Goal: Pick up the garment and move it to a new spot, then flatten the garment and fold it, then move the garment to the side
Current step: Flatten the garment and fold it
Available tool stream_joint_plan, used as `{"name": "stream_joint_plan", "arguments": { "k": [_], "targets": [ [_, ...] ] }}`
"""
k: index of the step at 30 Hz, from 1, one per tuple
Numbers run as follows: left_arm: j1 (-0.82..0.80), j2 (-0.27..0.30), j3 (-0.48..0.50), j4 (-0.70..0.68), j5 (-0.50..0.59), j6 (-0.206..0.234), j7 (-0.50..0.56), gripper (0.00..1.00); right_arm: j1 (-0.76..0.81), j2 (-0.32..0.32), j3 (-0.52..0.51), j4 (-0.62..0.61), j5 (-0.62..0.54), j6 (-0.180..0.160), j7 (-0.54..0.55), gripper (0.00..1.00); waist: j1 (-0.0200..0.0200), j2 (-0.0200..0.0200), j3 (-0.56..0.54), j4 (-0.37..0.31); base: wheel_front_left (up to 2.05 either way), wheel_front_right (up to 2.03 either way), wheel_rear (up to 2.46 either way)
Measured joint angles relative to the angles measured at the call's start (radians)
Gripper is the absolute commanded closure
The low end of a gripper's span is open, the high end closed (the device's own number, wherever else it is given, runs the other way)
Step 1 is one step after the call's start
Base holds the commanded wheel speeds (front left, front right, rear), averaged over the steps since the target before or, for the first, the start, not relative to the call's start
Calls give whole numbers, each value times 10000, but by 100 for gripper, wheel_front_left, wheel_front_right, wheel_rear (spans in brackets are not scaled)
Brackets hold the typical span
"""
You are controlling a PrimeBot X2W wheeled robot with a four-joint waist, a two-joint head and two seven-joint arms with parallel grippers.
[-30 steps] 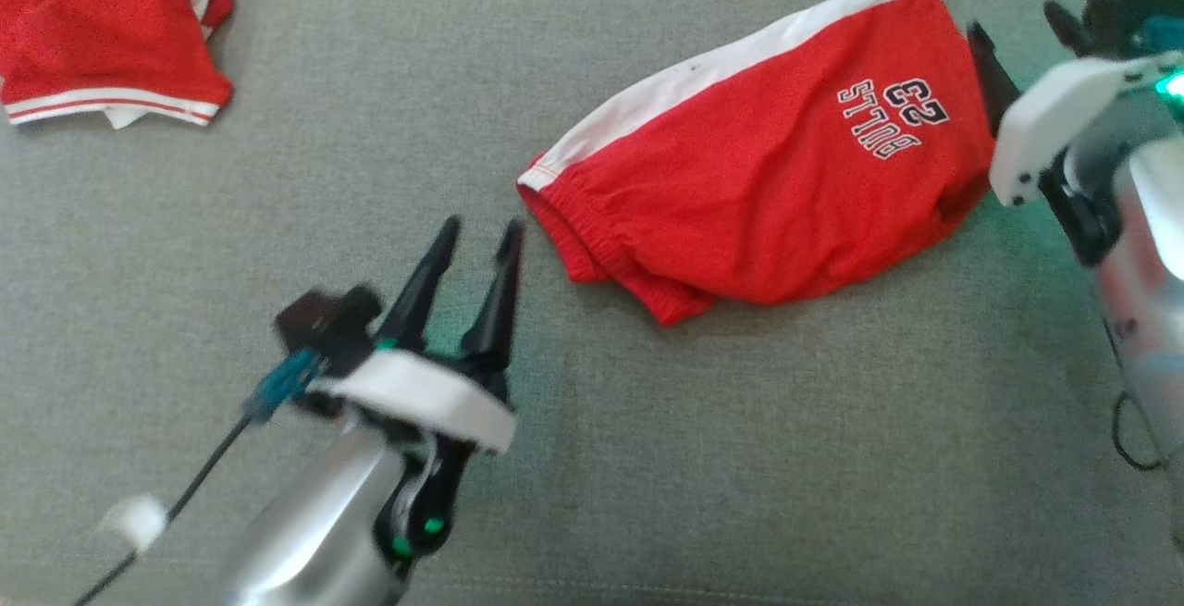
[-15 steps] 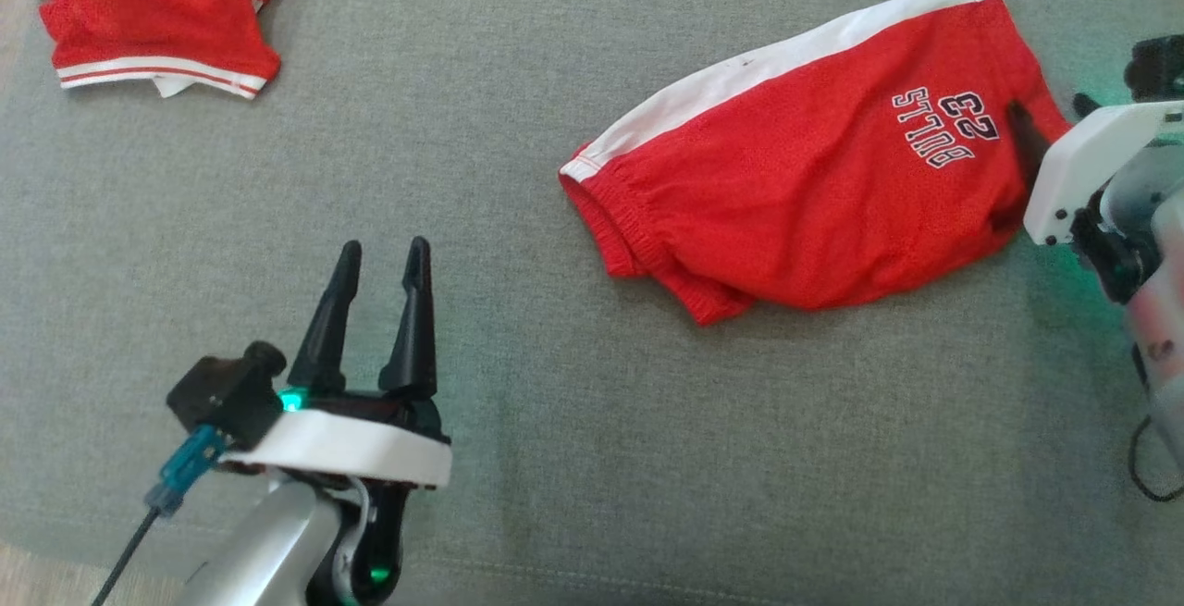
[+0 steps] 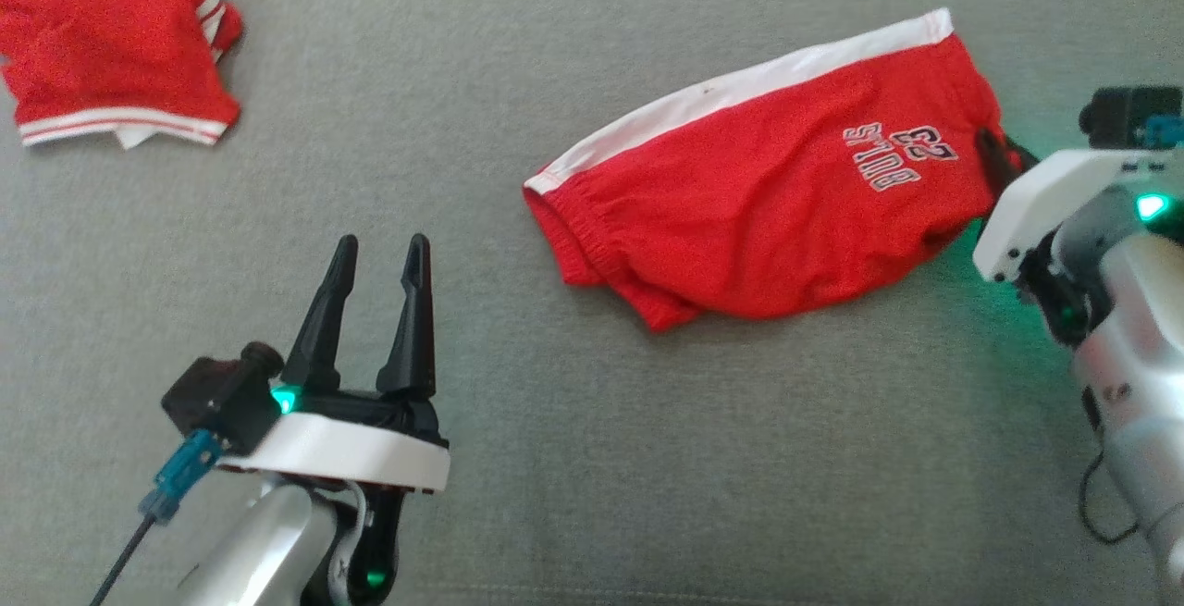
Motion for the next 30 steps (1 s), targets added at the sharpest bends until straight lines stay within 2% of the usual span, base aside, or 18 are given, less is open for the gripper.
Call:
{"name": "stream_joint_plan", "arguments": {
  "k": [7, 14, 22, 25, 30],
  "targets": [
    [400, 69, 40, -59, -4, 94, -58, 0, 1383, 272, -953, -247, 27, 0, -1032, 100, -1, 0, -643, -793, 0, 0, 0],
    [737, 215, 199, -155, -27, 196, -130, 0, 2354, 610, -1714, -637, -374, 0, -1139, 100, -1, 0, -1056, -1454, 0, 0, 0],
    [825, 219, 203, -148, -31, 234, -130, 0, 2283, 746, -2207, -1225, -1379, 0, -984, 100, 0, 0, -1088, -1244, 0, 0, 0],
    [830, 209, 219, -117, -132, 234, -136, 0, 1888, 1281, -2038, -2002, -1975, 0, -731, 100, 1, 0, -1145, -999, 0, 0, 0],
    [832, 178, 228, -109, -134, 230, -148, 0, 1202, 2065, -1319, -2888, -2276, 0, -198, 100, 1, 0, -1175, -745, 0, 0, 0]
  ]
}}
